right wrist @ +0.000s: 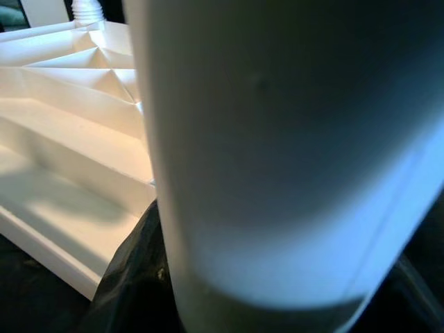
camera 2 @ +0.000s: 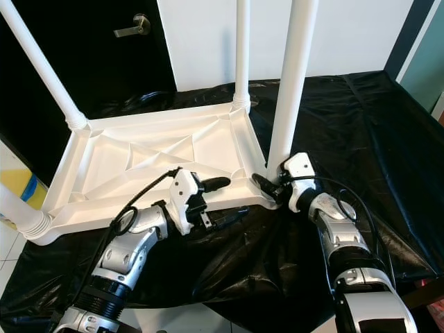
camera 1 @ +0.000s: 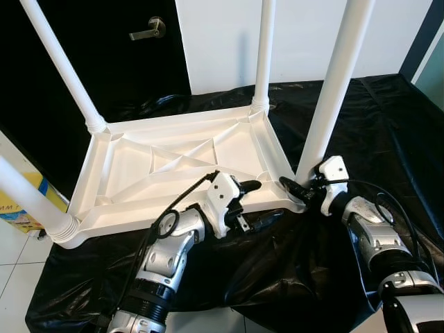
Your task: Building children table
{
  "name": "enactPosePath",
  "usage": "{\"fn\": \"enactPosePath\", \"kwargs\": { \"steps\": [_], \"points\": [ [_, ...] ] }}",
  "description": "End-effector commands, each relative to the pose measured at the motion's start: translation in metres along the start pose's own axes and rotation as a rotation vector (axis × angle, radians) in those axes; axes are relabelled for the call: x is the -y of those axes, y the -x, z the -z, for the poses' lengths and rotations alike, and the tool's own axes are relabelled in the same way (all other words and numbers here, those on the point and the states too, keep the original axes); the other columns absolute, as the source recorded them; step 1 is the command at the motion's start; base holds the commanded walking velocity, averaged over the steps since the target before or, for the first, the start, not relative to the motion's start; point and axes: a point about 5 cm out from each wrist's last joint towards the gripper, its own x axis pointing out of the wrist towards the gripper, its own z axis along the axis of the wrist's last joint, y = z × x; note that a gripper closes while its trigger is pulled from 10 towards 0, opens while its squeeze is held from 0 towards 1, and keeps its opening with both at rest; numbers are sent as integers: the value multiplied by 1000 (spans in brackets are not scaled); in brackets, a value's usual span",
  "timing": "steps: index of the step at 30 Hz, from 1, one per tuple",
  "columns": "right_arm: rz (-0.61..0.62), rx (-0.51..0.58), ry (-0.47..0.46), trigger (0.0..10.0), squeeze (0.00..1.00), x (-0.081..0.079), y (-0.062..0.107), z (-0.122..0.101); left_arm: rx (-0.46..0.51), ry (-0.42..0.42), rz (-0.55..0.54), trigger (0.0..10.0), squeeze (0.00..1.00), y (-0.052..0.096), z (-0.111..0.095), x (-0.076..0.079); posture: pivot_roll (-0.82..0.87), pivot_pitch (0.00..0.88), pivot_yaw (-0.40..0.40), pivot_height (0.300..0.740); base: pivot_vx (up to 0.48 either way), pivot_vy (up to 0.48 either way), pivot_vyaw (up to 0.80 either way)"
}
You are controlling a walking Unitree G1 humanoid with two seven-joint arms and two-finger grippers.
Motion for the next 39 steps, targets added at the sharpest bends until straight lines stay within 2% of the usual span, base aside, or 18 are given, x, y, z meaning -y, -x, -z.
{"fn": "enactPosePath", "kwargs": {
  "steps": [1, 5, 9, 13, 20, 25, 30, 35, 39],
  "points": [
    [13, -18, -13, 10000, 0, -3, 1, 6, -11, 6, -59, 10000, 0, 2, 2, -2, -109, 0, 46, 740, 0, 0, 0],
    [107, -13, -12, 10000, 0, -3, 2, 8, -12, 9, -56, 10000, 0, 2, 3, -1, -117, 0, 45, 740, 0, 0, 0],
    [285, -45, -19, 10000, 0, -3, 3, 14, -13, 15, -48, 10000, 0, 1, 4, 2, -125, 0, 43, 740, 0, 0, 0],
    [322, -55, -44, 10000, 0, -8, 3, 17, -15, 18, -45, 10000, 0, 1, 5, 3, -130, 0, 42, 740, 0, 0, 0],
    [485, -63, -114, 10000, 0, -27, 2, 25, -15, 24, -45, 10000, 0, 1, 6, 4, -129, 0, 35, 740, 0, 0, 0],
    [532, -62, -132, 10000, 0, -36, 0, 25, -17, 24, -47, 10000, 0, 2, 7, 5, -124, 0, 30, 740, 0, 0, 0],
    [678, -64, -141, 10000, 0, -55, -5, 24, -19, 23, -57, 10000, 0, 4, 7, 5, -107, 0, 19, 740, 0, 0, 0],
    [713, -65, -148, 10000, 0, -66, -9, 20, -18, 20, -65, 10000, 0, 5, 6, 4, -101, 0, 16, 740, 0, 0, 0],
    [720, -65, -146, 10000, 0, -66, -8, 18, -17, 21, -69, 10000, 0, 5, 6, 5, -100, 0, 15, 740, 0, 0, 0]
  ]
}}
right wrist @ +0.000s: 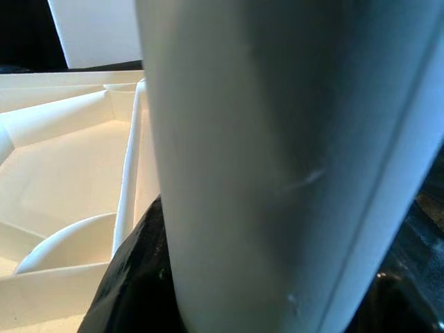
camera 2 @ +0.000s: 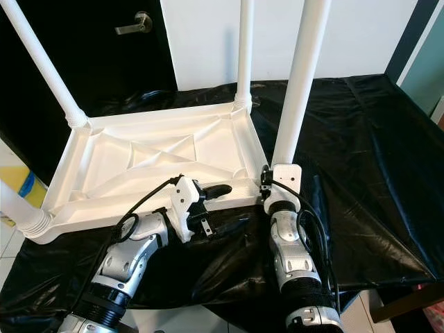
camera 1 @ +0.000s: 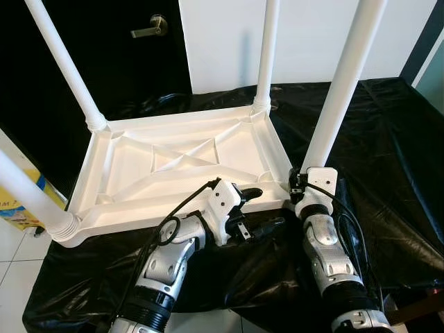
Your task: Building children table
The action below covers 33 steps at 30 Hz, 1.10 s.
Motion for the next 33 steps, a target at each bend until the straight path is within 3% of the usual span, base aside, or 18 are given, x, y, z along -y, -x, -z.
{"fn": "enactPosePath", "kwargs": {
  "steps": [1, 9, 10, 13, 14, 26, 27, 28, 33],
  "points": [
    [-3, -92, 21, 10000, 0, -2, 8, 18, -8, 9, -79, 10000, 0, 2, 2, -3, -100, 0, 15, 740, 0, 0, 0],
    [-11, -81, 26, 10000, 0, -4, 9, 14, -7, 2, -88, 10000, 0, 2, 1, -4, -102, 0, 8, 740, 0, 0, 0],
    [-23, -67, 26, 10000, 851, -4, 9, 12, -5, 1, -91, 10000, 0, 2, 1, -3, -105, 0, 8, 740, 0, 0, 0],
    [-27, -60, 26, 10000, 851, -4, 9, 11, -4, 1, -91, 10000, 0, 2, 1, -3, -105, 0, 8, 740, 0, 0, 0],
    [-37, -46, 23, 10000, 1000, -3, 9, 9, -3, 0, -92, 10000, 0, 2, 1, -3, -106, 0, 7, 740, 0, 0, 0],
    [-222, 45, 12, 10000, 1000, 22, 15, -2, -3, -2, -95, 10000, 0, 1, 2, -3, -124, 0, 6, 740, 0, 0, 0],
    [-245, 48, 13, 10000, 945, 25, 17, -2, -3, -1, -95, 10000, 0, 1, 2, -4, -125, 0, 6, 740, 0, 0, 0],
    [-282, 51, 11, 10000, 0, 26, 19, -1, -2, 0, -95, 10000, 0, 1, 2, -3, -127, 0, 6, 740, 0, 0, 0],
    [-362, 56, 13, 10000, 0, 28, 22, 0, 0, 2, -94, 10000, 0, 1, 3, -3, -127, 0, 10, 740, 0, 0, 0]
  ]
}}
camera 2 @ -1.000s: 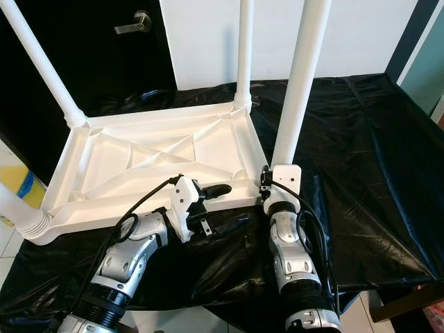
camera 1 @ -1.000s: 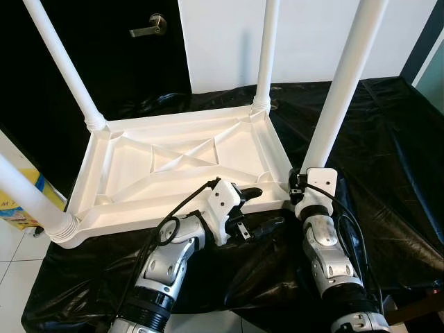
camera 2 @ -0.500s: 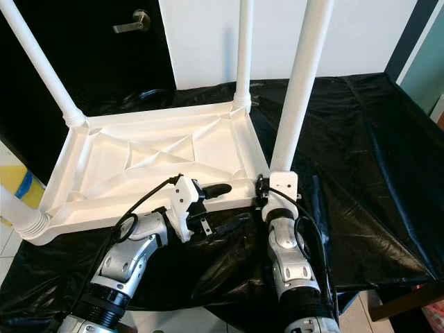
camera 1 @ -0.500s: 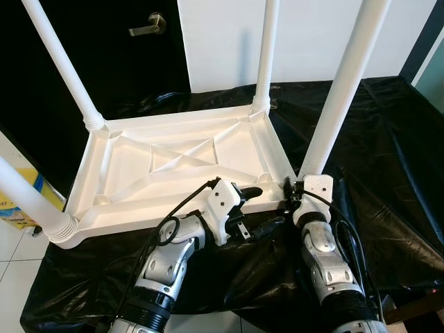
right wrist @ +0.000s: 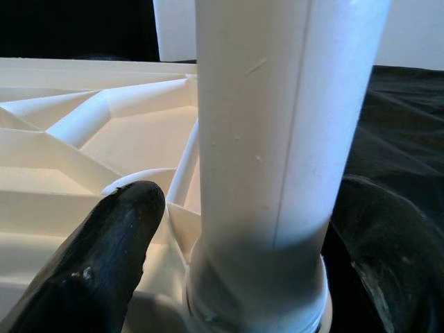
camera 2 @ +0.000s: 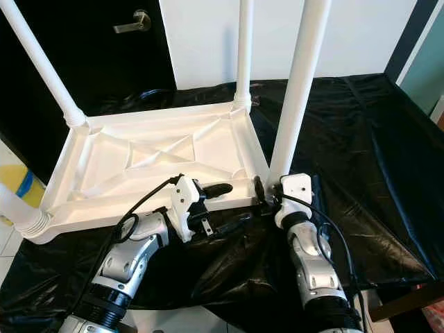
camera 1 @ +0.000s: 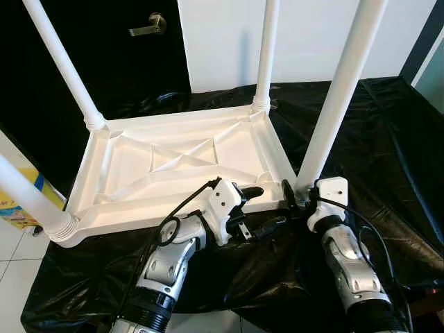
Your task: Building children table
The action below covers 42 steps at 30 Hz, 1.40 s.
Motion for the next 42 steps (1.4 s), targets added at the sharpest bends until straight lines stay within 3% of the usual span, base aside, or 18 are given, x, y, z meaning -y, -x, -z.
{"fn": "enactPosePath", "kwargs": {
  "steps": [1, 3, 13, 14, 16, 18, 20, 22, 27, 35, 36, 38, 39, 42],
  "points": [
    [-42, 12, -3, 10000, 0, -1, 3, 0, -14, 6, -95, 10000, 0, 2, 4, -4, -127, 0, 10, 740, 0, 0, 0],
    [-115, 9, 5, 10000, 0, 2, 5, 0, -13, 6, -92, 10000, 0, 2, 4, -3, -125, 0, 13, 740, 0, 0, 0],
    [-115, 9, 5, 10000, 0, 2, 5, 0, -13, 6, -92, 10000, 0, 2, 4, -3, -125, 0, 13, 740, 0, 0, 0],
    [-222, -31, 55, 10000, 0, 17, -6, -1, -17, 3, -87, 10000, 0, 2, 4, -5, -127, 0, 29, 740, 0, 0, 0],
    [-222, -31, 55, 10000, 0, 17, -6, -1, -17, 3, -87, 10000, 0, 2, 4, -5, -127, 0, 29, 740, 0, 0, 0],
    [-312, -74, 116, 10000, 0, 28, -19, -4, -19, 0, -83, 10000, 0, 2, 3, -7, -124, 0, 28, 740, 0, 0, 0],
    [-340, -87, 137, 10000, 0, 30, -26, -5, -18, -2, -84, 10000, 0, 1, 2, -8, -118, 0, 26, 740, 0, 0, 0],
    [-340, -87, 137, 10000, 0, 30, -26, -5, -18, -2, -84, 10000, 0, 1, 2, -8, -118, 0, 26, 740, 0, 0, 0],
    [-414, -111, 155, 10000, 0, 21, -44, -7, -11, -11, -94, 10000, 0, 1, -1, -11, -102, 0, 21, 740, 0, 0, 0],
    [-457, -120, 155, 10000, 0, 18, -49, -7, -5, -14, -101, 10000, 0, 0, -2, -12, -99, 0, 21, 740, 0, 0, 0],
    [-462, -120, 156, 4275, 0, 19, -51, -7, -3, -14, -102, 10000, 0, 0, -3, -12, -99, 0, 23, 740, 0, 0, 0],
    [-464, -120, 155, 4275, 0, 20, -51, -7, -2, -15, -103, 10000, 0, -1, -3, -12, -99, 0, 23, 740, 0, 0, 0],
    [-462, -126, 149, 0, 0, 21, -51, -6, -1, -16, -102, 10000, 0, -1, -4, -12, -99, 0, 25, 740, 0, 0, 0],
    [-458, -134, 133, 0, 0, 24, -51, -4, 0, -18, -100, 10000, 0, -1, -4, -13, -102, 0, 27, 740, 0, 0, 0]
  ]
}}
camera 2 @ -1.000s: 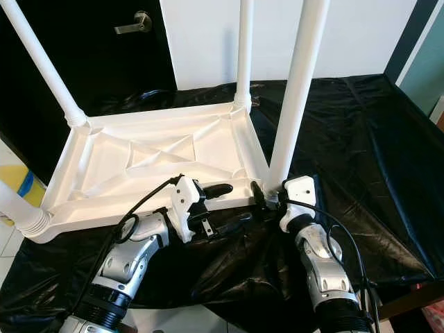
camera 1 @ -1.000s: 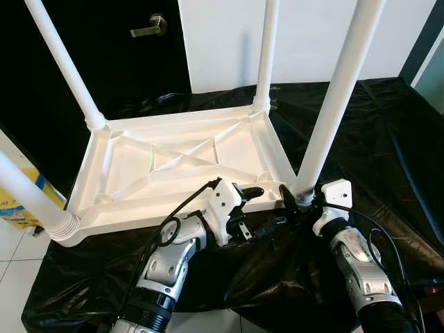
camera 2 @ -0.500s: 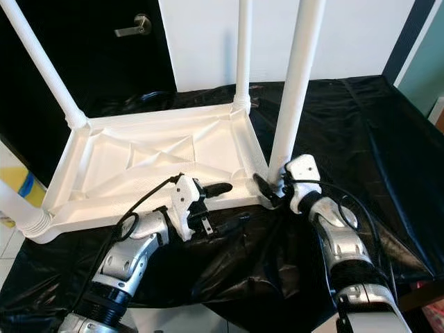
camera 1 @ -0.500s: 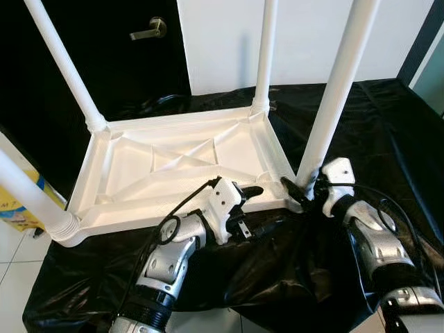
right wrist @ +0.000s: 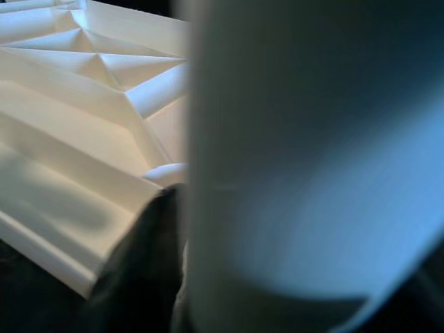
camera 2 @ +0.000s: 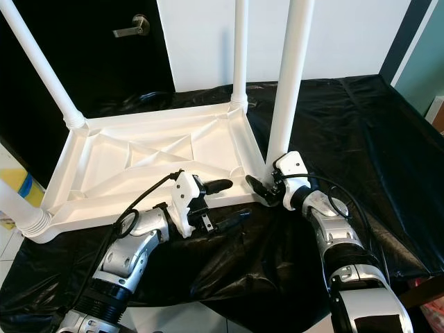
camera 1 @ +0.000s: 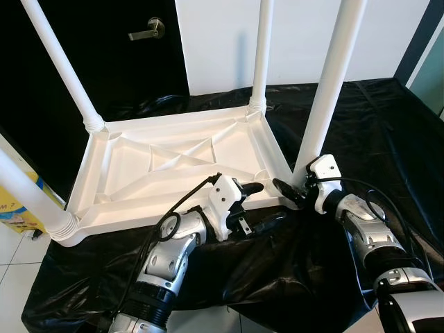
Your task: Building children table
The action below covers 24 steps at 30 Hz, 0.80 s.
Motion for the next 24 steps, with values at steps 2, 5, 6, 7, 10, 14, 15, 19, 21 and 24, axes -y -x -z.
{"fn": "enactPosePath", "kwargs": {
  "steps": [2, 5, 6, 7, 10, 14, 15, 19, 21, 24],
  "points": [
    [-32, -10, -13, 0, 0, -2, -2, 4, -8, -4, -98, 10000, 0, 2, 1, -7, -106, 0, 30, 740, 0, 0, 0],
    [-23, -13, -18, 0, 0, -1, -1, 5, -8, -4, -97, 10000, 0, 2, 1, -7, -109, 0, 32, 740, 0, 0, 0],
    [-7, -21, -28, 510, 0, 0, 1, 8, -8, -4, -95, 10000, 0, 1, 1, -8, -112, 0, 34, 740, 0, 0, 0],
    [-7, -21, -28, 510, 0, 0, 1, 8, -8, -4, -95, 10000, 0, 1, 1, -8, -112, 0, 34, 740, 0, 0, 0],
    [101, -65, -39, 10000, 0, 1, 7, 17, -5, 0, -88, 10000, 0, -1, 1, -6, -123, 0, 36, 740, 0, 0, 0],
    [202, -102, -38, 10000, 0, 0, 9, 24, -5, 6, -85, 10000, 0, -1, 2, -4, -131, 0, 38, 740, 0, 0, 0],
    [202, -102, -38, 10000, 0, 0, 9, 24, -5, 6, -85, 10000, 0, -1, 2, -4, -131, 0, 38, 740, 0, 0, 0],
    [310, -94, -86, 10000, 0, -4, 8, 27, -6, 14, -82, 10000, 0, -1, 3, -2, -138, 0, 40, 740, 0, 0, 0],
    [407, -79, -140, 10000, 0, -10, 6, 26, -8, 16, -82, 10000, 0, -1, 4, -2, -138, 0, 39, 740, 0, 0, 0],
    [512, -85, -189, 10000, 0, -18, 3, 27, -9, 16, -87, 10000, 0, 0, 4, -3, -138, 0, 39, 740, 0, 0, 0]
  ]
}}
